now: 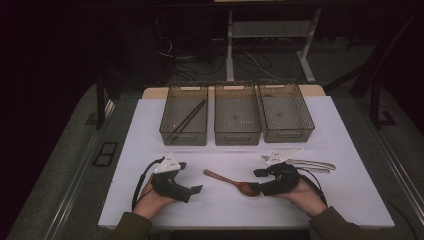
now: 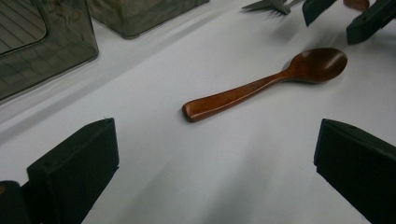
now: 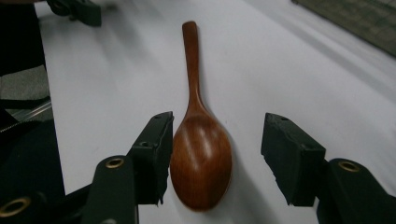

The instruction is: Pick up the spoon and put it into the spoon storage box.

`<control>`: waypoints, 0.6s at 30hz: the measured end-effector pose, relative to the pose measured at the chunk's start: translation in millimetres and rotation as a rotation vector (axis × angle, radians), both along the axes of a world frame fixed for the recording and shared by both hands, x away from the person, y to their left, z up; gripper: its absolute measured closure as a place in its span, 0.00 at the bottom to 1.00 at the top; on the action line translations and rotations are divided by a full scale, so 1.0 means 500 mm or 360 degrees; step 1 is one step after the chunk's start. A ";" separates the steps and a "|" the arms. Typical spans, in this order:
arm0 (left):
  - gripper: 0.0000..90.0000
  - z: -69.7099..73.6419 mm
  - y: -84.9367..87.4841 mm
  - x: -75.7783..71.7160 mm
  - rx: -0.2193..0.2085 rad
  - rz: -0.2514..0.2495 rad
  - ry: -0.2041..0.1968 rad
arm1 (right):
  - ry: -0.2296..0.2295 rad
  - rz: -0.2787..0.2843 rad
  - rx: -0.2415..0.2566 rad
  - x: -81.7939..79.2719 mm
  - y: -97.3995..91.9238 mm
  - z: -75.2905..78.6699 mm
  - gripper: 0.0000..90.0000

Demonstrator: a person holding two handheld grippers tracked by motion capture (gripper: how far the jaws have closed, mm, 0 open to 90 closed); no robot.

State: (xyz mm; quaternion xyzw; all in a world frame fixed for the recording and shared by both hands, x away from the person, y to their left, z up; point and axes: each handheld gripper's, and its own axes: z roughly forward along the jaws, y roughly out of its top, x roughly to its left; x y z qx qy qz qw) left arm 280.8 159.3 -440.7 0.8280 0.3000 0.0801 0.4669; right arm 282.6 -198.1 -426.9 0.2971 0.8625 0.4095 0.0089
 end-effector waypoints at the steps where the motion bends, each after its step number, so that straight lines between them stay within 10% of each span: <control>1: 0.00 0.000 0.000 0.000 0.0000 0.0001 0.0000 | 0.0007 -0.0002 -0.0008 -0.001 -0.001 -0.003 0.47; 18: 0.00 -0.003 -0.003 0.000 0.0018 -0.0010 0.0003 | 0.0022 0.0057 -0.0084 0.000 0.019 -0.029 0.52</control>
